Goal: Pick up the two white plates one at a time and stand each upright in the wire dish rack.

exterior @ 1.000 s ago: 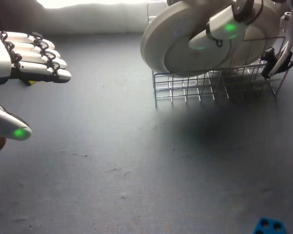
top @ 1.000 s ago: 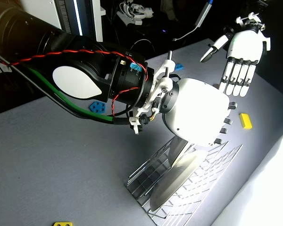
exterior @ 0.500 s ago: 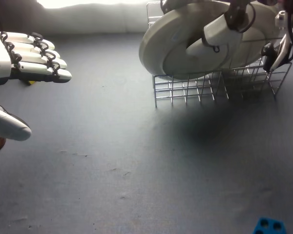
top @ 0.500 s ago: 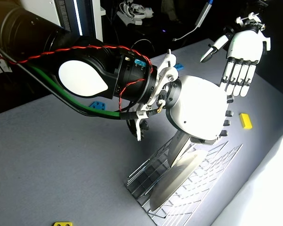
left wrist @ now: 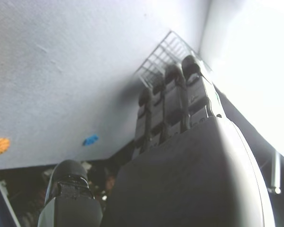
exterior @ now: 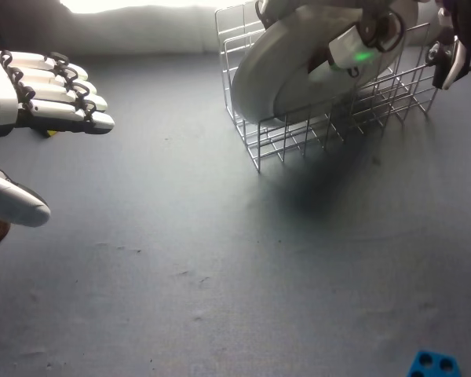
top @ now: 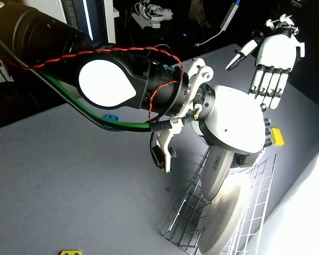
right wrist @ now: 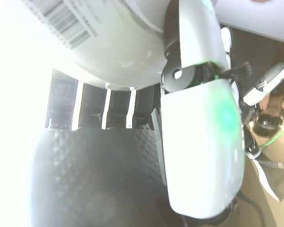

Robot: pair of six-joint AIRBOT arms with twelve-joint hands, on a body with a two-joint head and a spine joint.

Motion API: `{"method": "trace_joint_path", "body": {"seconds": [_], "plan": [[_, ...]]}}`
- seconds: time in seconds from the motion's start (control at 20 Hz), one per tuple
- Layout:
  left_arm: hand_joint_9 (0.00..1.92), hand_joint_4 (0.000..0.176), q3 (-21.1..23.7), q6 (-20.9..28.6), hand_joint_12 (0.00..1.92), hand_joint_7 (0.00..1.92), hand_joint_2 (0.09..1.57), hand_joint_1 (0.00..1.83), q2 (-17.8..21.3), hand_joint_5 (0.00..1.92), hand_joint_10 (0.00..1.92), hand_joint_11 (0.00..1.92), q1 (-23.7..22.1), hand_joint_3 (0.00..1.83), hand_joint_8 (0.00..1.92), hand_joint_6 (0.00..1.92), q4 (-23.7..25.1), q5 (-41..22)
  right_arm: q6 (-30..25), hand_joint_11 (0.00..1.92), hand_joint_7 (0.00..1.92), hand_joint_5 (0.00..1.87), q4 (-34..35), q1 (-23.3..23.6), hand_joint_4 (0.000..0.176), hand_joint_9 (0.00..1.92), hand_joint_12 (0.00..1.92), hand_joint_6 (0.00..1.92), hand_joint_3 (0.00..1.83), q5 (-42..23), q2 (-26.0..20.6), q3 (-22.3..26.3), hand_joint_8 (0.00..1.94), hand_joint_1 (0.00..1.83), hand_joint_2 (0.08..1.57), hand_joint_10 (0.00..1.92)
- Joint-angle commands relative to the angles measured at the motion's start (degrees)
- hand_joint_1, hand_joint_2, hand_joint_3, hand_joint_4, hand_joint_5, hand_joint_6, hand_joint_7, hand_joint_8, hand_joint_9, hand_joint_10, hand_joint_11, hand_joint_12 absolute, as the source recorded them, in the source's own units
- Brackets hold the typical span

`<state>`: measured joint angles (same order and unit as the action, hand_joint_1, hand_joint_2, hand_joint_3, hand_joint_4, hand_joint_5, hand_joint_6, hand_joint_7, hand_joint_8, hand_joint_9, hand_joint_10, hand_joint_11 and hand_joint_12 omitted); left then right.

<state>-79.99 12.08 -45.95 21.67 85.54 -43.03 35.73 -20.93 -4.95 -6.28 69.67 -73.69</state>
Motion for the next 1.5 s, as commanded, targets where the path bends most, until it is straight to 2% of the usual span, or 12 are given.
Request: {"method": "trace_joint_path", "body": {"seconds": [0.0, 0.05, 0.1, 0.35, 0.4, 0.7, 0.8, 0.95, 1.2, 1.3, 1.35, 1.45], "plan": [[0.11, 0.0, -0.2, 0.1, 0.18, 0.14, 1.06, 0.0, 0.5, 0.15, 0.0, 0.0, -0.4, 0.0, 0.0, 0.0, -3.6, -0.9, -0.4, 0.97, 0.99, 0.9, 0.1, 1.0, 0.0, 1.11, 1.04, 0.97, 0.0, -6.5, -0.3, -0.1, 0.95, 1.39, 1.09, 0.97], [0.1, 0.0, -0.2, 0.2, 0.14, 0.13, 1.06, 0.0, 0.5, 0.14, 0.0, 0.0, -0.3, 0.0, 0.0, 0.0, -3.6, -0.9, -0.8, 0.96, 0.99, 0.9, 0.1, 1.0, 0.0, 1.1, 1.04, 0.97, 0.0, -6.5, -0.3, -0.1, 0.94, 1.39, 1.09, 0.97], [0.13, 0.0, -0.2, 0.2, 0.22, 0.17, 1.05, 0.0, 0.6, 0.18, 0.0, 0.0, -0.3, 0.0, 0.0, 0.0, -3.6, -0.9, -0.9, 0.96, 0.99, 0.9, 0.1, 0.9, 0.0, 1.1, 1.04, 0.97, 0.0, -6.2, -0.3, -0.1, 0.94, 1.39, 1.09, 0.98], [0.09, 0.0, -0.2, 0.2, 0.1, 0.12, 1.05, 0.0, 0.5, 0.13, 0.0, 0.0, -0.2, 0.0, 0.0, 0.0, -3.6, -0.9, -0.9, 0.96, 1.02, 0.91, 0.1, 0.6, 0.0, 1.1, 1.04, 0.95, 0.0, -5.7, -0.3, -0.1, 0.91, 1.39, 1.08, 0.96], [0.14, 0.0, -0.2, 0.2, 0.23, 0.17, 1.05, 0.0, 0.5, 0.17, 0.0, 0.0, -0.3, 0.0, 0.0, 0.0, -3.6, -0.9, -0.9, 0.98, 1.05, 0.92, 0.1, 0.5, 0.0, 1.12, 1.03, 0.93, 0.0, -5.7, -0.2, -0.2, 0.87, 1.39, 1.07, 0.95], [0.1, 0.0, -0.2, 0.2, 0.14, 0.14, 1.06, 0.0, 0.5, 0.15, 0.0, 0.0, -0.3, 0.0, 0.0, 0.0, -3.6, -0.9, -2.0, 0.96, 1.01, 0.91, 0.1, 0.3, 0.0, 1.09, 1.03, 0.97, 0.0, -5.5, 1.3, -2.1, 0.92, 1.39, 1.08, 0.98], [0.14, 0.0, -0.2, 0.2, 0.24, 0.17, 1.06, 0.0, 0.5, 0.17, 0.0, 0.0, -0.4, 0.0, 0.0, 0.0, -3.6, -0.9, -2.1, 0.91, 1.0, 0.94, 0.1, 0.1, 0.0, 1.07, 1.05, 0.96, 0.0, -5.5, 1.9, -2.7, 0.91, 1.39, 1.08, 0.99], [0.08, 0.0, -0.2, 0.2, 0.1, 0.11, 1.05, 0.0, 0.5, 0.12, 0.0, 0.0, -0.4, 0.0, 0.0, 0.0, -3.6, -1.0, -2.2, 0.83, 0.95, 0.87, 0.1, -0.4, 0.0, 0.99, 1.12, 1.05, 0.0, -5.5, 2.8, -3.6, 1.0, 1.38, 1.12, 1.12], [0.14, 0.0, -0.2, 0.2, 0.22, 0.17, 1.04, 0.0, 0.5, 0.17, 0.01, 0.0, -0.5, 0.0, 0.01, 0.0, -3.6, -1.0, -2.3, 0.74, 0.86, 0.81, 0.0, -1.4, 0.0, 0.93, 1.17, 1.17, 0.0, -6.1, 3.6, -5.2, 1.11, 1.37, 1.15, 1.2], [0.12, 0.0, -0.2, 0.2, 0.16, 0.15, 1.05, 0.0, 0.5, 0.15, 0.0, 0.0, -0.5, 0.0, 0.0, 0.0, -3.6, -1.0, -2.3, 0.69, 0.85, 0.79, 0.0, -1.7, 0.0, 0.89, 1.21, 1.22, 0.0, -6.6, 3.7, -5.5, 1.12, 1.36, 1.16, 1.24], [0.13, 0.0, -0.2, 0.2, 0.2, 0.16, 1.05, 0.0, 0.5, 0.16, 0.0, 0.0, -0.5, 0.0, 0.0, 0.0, -3.6, -1.0, -2.3, 0.66, 0.89, 0.82, 0.0, -1.9, 0.0, 0.84, 1.21, 1.23, 0.0, -6.8, 3.7, -5.6, 1.12, 1.23, 1.17, 0.83], [0.12, 0.0, -0.2, 0.2, 0.19, 0.15, 1.04, 0.0, 0.5, 0.16, 0.0, 0.0, -0.5, 0.0, 0.0, 0.0, -3.6, -1.0, -2.3, 0.62, 0.91, 0.81, 0.0, -2.2, 0.016, 0.89, 1.22, 1.24, 0.0, -6.9, 4.1, -6.0, 1.11, 1.19, 1.18, 0.5]]}}
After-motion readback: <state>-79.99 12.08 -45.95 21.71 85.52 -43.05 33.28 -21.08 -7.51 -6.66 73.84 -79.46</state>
